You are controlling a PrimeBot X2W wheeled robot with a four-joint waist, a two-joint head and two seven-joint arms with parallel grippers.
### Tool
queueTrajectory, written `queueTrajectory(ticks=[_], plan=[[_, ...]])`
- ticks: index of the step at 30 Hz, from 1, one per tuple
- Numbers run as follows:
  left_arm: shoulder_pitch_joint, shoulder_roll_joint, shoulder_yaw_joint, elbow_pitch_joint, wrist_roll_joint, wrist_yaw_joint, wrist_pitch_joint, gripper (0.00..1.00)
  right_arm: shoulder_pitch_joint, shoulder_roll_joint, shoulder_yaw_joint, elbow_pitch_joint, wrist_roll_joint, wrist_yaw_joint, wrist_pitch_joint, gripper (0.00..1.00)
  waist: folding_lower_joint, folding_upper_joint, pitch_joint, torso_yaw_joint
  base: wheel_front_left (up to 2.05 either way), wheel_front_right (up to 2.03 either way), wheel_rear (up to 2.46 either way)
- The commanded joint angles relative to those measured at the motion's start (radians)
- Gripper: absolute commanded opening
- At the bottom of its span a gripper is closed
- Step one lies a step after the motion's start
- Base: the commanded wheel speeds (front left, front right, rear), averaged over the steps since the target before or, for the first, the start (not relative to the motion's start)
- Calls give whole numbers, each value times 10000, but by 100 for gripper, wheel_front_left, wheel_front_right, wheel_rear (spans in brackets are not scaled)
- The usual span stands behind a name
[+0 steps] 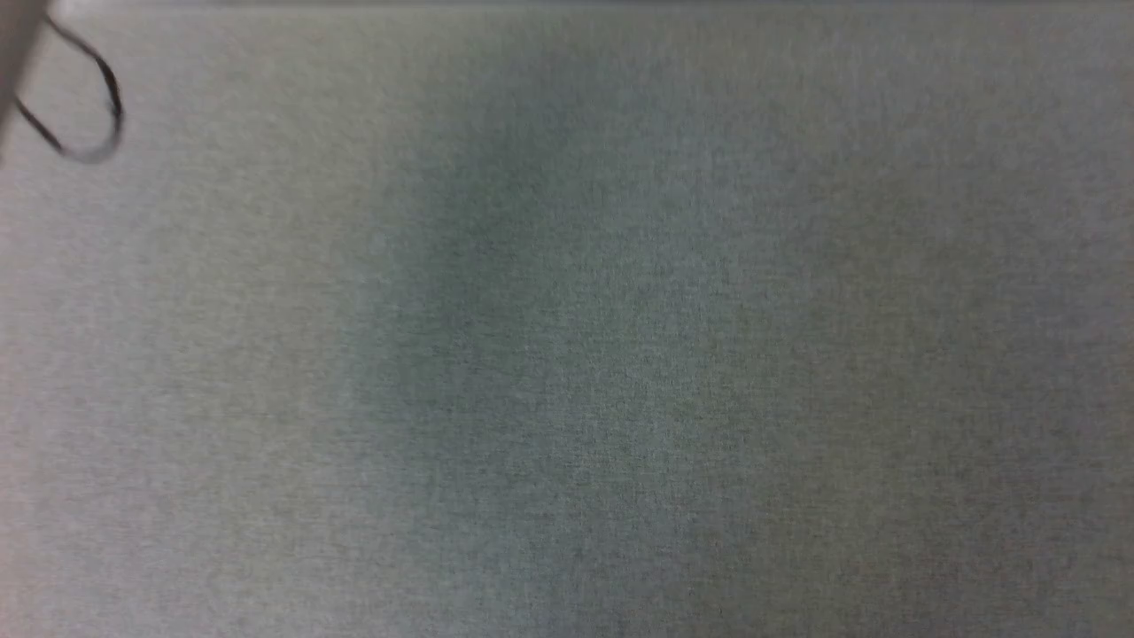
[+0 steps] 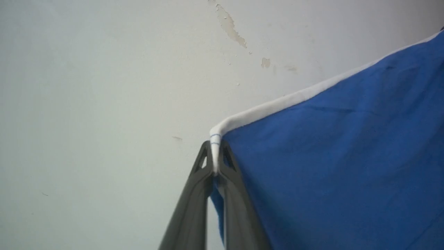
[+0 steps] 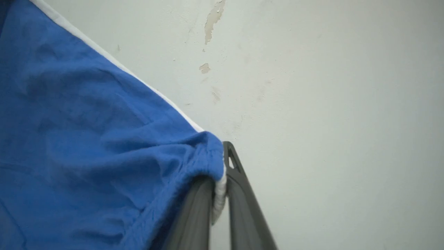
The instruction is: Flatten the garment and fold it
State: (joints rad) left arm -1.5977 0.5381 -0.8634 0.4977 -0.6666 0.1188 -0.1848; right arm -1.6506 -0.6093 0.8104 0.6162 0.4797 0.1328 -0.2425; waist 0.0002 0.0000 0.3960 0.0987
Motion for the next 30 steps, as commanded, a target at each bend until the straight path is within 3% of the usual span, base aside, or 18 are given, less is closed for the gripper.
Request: queueTrajectory(ticks=[1,7,12,16,21,22,30], plan=[[-364,-55,137,123,96,76,-99,0,-384,73,-82,112,-303,-21,-83,0,-2,0,1061,-218,0,0,0],[-900,-233,331,661,62,-60,-340,0,-1196,221,14,422,-852,-21,-137,0,-2,0,1691,-308,0,0,0],[128,-433,126,1006,-66,-206,-569,0,-298,365,96,101,-621,-21,-182,0,-2,0,1728,-379,0,0,0],[2264,-527,391,703,-410,26,-752,0,1946,183,-418,-1563,-849,-21,-189,0,-2,0,1345,-415,0,0,0],[5380,-322,1161,-862,-322,479,-766,0,5103,34,-1050,-3546,-1296,-21,-191,0,-2,0,462,-472,0,0,0],[5380,-322,1161,-862,-322,479,-766,0,5103,34,-1050,-3546,-1296,-21,-191,0,-2,0,462,-472,0,0,0],[10191,361,1608,-2585,-115,893,-768,0,9546,-335,-1215,-5391,-2150,-21,-192,0,-2,0,-1331,-599,0,0,0]])
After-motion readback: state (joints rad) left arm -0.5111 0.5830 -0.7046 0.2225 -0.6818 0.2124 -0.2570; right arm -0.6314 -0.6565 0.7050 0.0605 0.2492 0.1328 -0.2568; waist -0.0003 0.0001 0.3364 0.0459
